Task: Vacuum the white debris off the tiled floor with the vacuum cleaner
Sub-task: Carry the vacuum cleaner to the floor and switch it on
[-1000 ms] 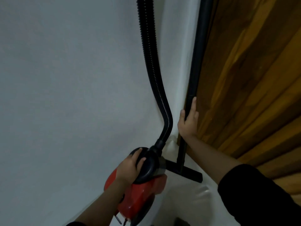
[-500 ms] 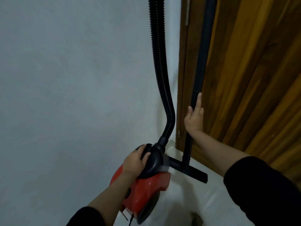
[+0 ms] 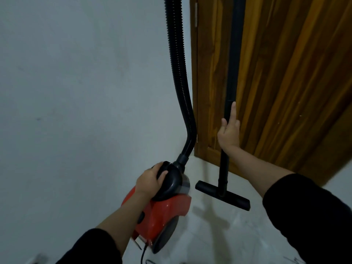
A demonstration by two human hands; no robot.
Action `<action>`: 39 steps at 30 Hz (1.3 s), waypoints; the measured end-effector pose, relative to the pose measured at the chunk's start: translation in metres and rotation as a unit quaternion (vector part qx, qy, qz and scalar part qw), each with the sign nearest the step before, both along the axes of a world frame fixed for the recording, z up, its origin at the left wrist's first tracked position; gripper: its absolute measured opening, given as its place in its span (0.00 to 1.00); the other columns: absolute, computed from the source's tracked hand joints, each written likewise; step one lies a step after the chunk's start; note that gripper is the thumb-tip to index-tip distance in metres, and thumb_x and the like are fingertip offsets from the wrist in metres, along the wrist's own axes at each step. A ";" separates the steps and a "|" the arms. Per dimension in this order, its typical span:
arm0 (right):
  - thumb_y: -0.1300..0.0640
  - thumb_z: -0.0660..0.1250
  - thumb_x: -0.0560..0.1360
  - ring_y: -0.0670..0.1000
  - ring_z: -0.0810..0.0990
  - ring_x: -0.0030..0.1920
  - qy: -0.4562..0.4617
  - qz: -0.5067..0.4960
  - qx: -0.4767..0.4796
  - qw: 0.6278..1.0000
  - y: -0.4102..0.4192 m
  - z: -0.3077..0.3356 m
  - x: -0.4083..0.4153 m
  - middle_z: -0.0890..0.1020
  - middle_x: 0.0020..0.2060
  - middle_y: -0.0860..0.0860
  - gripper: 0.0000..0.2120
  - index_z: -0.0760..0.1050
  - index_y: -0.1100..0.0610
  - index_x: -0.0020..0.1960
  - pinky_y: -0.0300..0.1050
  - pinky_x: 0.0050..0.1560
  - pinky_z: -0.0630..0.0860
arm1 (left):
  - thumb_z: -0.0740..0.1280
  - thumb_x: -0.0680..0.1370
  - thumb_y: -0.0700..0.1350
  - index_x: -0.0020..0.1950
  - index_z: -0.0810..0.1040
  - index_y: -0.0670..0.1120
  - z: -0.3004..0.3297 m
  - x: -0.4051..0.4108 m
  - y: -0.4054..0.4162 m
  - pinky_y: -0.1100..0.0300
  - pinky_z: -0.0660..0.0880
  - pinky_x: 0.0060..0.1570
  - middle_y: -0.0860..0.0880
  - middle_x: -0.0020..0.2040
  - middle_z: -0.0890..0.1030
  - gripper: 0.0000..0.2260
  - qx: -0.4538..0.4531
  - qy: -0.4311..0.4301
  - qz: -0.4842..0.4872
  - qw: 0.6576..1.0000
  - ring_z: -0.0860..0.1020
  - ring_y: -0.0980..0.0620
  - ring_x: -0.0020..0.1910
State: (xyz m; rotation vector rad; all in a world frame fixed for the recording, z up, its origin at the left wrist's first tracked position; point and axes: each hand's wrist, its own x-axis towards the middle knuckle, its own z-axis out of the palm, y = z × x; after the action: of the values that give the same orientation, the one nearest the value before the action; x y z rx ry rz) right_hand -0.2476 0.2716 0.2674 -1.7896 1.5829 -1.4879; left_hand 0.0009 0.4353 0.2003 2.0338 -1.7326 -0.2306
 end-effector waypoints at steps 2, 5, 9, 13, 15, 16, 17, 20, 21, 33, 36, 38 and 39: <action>0.53 0.52 0.84 0.60 0.73 0.39 -0.001 -0.002 -0.010 1.000 0.033 -0.002 -0.016 0.69 0.45 0.57 0.28 0.40 0.37 0.75 0.53 0.47 0.76 | 0.61 0.80 0.55 0.70 0.70 0.49 0.000 -0.012 0.031 0.53 0.76 0.49 0.42 0.55 0.82 0.21 -0.002 0.000 0.000 1.000 0.80 0.42 0.54; 0.54 0.52 0.84 0.57 0.71 0.37 -0.004 0.005 -0.019 1.000 0.088 -0.006 -0.044 0.68 0.44 0.56 0.27 0.42 0.41 0.76 0.46 0.44 0.72 | 0.62 0.79 0.54 0.70 0.70 0.49 -0.002 -0.032 0.079 0.53 0.76 0.48 0.42 0.55 0.82 0.20 0.000 -0.008 -0.004 1.000 0.80 0.41 0.53; 0.57 0.54 0.84 0.50 0.66 0.36 0.009 0.002 -0.028 1.000 0.153 -0.008 -0.074 0.68 0.44 0.56 0.27 0.45 0.47 0.77 0.40 0.41 0.65 | 0.57 0.77 0.61 0.70 0.70 0.50 -0.002 -0.054 0.140 0.52 0.77 0.46 0.42 0.52 0.83 0.25 0.030 -0.014 -0.027 0.999 0.80 0.42 0.52; 0.57 0.53 0.84 0.50 0.66 0.35 0.010 0.005 -0.036 0.999 0.205 -0.007 -0.092 0.67 0.43 0.56 0.26 0.44 0.45 0.76 0.40 0.41 0.67 | 0.59 0.78 0.60 0.70 0.70 0.50 -0.007 -0.074 0.188 0.52 0.77 0.48 0.42 0.53 0.83 0.23 0.045 -0.008 -0.045 0.998 0.80 0.42 0.53; 0.56 0.53 0.84 0.55 0.68 0.35 0.012 0.000 -0.046 0.999 0.226 -0.009 -0.100 0.68 0.43 0.56 0.26 0.44 0.45 0.76 0.45 0.42 0.71 | 0.61 0.79 0.55 0.71 0.69 0.50 -0.010 -0.079 0.207 0.52 0.77 0.49 0.42 0.54 0.82 0.21 0.047 -0.004 -0.048 0.998 0.79 0.42 0.54; 0.56 0.53 0.84 0.57 0.69 0.36 0.012 -0.003 -0.044 0.999 0.237 -0.010 -0.104 0.68 0.43 0.57 0.27 0.44 0.45 0.77 0.47 0.42 0.72 | 0.61 0.79 0.55 0.71 0.69 0.51 -0.011 -0.081 0.216 0.52 0.77 0.49 0.42 0.54 0.82 0.21 0.051 -0.003 -0.051 0.997 0.80 0.42 0.54; 0.57 0.53 0.84 0.59 0.70 0.36 0.012 -0.008 -0.037 0.999 0.250 -0.012 -0.108 0.68 0.43 0.57 0.27 0.44 0.45 0.77 0.48 0.43 0.72 | 0.60 0.79 0.56 0.71 0.69 0.51 -0.012 -0.082 0.227 0.52 0.77 0.49 0.41 0.53 0.82 0.21 0.056 -0.001 -0.057 0.997 0.80 0.42 0.53; 0.57 0.54 0.84 0.59 0.70 0.38 0.007 -0.023 -0.026 0.999 0.285 -0.012 -0.117 0.68 0.44 0.57 0.28 0.43 0.44 0.76 0.48 0.45 0.71 | 0.60 0.79 0.58 0.71 0.69 0.51 -0.012 -0.085 0.256 0.52 0.78 0.47 0.41 0.52 0.82 0.22 0.048 0.009 -0.069 0.996 0.80 0.41 0.51; 0.58 0.54 0.84 0.58 0.69 0.37 0.006 -0.030 -0.027 0.999 0.298 -0.011 -0.118 0.68 0.43 0.57 0.28 0.44 0.45 0.77 0.47 0.44 0.70 | 0.61 0.79 0.56 0.71 0.69 0.50 -0.012 -0.085 0.267 0.53 0.77 0.47 0.41 0.52 0.83 0.22 0.040 0.013 -0.072 0.997 0.80 0.41 0.52; 0.59 0.54 0.84 0.45 0.61 0.34 -0.018 -0.070 -0.081 0.994 0.504 -0.020 -0.077 0.71 0.41 0.60 0.27 0.49 0.56 0.80 0.26 0.39 0.62 | 0.62 0.79 0.54 0.70 0.70 0.48 -0.004 -0.037 0.461 0.51 0.77 0.47 0.41 0.53 0.82 0.20 0.017 -0.018 -0.106 0.994 0.80 0.40 0.52; 0.60 0.54 0.83 0.48 0.63 0.36 -0.025 -0.069 -0.058 0.996 0.555 -0.024 -0.070 0.72 0.43 0.60 0.27 0.49 0.56 0.80 0.26 0.41 0.64 | 0.61 0.80 0.54 0.71 0.69 0.49 -0.011 -0.028 0.506 0.51 0.76 0.47 0.42 0.54 0.82 0.21 0.051 -0.040 -0.120 0.991 0.79 0.41 0.53; 0.60 0.53 0.83 0.53 0.65 0.38 -0.022 -0.068 -0.040 0.997 0.586 -0.028 -0.070 0.73 0.47 0.62 0.27 0.49 0.54 0.80 0.29 0.41 0.64 | 0.60 0.80 0.55 0.71 0.69 0.50 -0.018 -0.026 0.534 0.52 0.76 0.48 0.42 0.55 0.82 0.21 0.069 -0.048 -0.129 0.988 0.79 0.42 0.54; 0.60 0.53 0.84 0.56 0.67 0.40 -0.018 -0.067 -0.033 0.997 0.600 -0.032 -0.072 0.74 0.50 0.63 0.27 0.48 0.53 0.80 0.31 0.41 0.63 | 0.60 0.80 0.55 0.71 0.68 0.50 -0.022 -0.025 0.546 0.52 0.76 0.48 0.42 0.55 0.82 0.21 0.075 -0.045 -0.129 0.988 0.79 0.42 0.54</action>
State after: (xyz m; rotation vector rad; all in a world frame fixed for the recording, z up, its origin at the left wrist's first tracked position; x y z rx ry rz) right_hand -0.3195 0.8718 0.2357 -1.7095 1.6843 -1.6419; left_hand -0.0236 0.9815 0.1787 1.9438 -2.0932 -0.3646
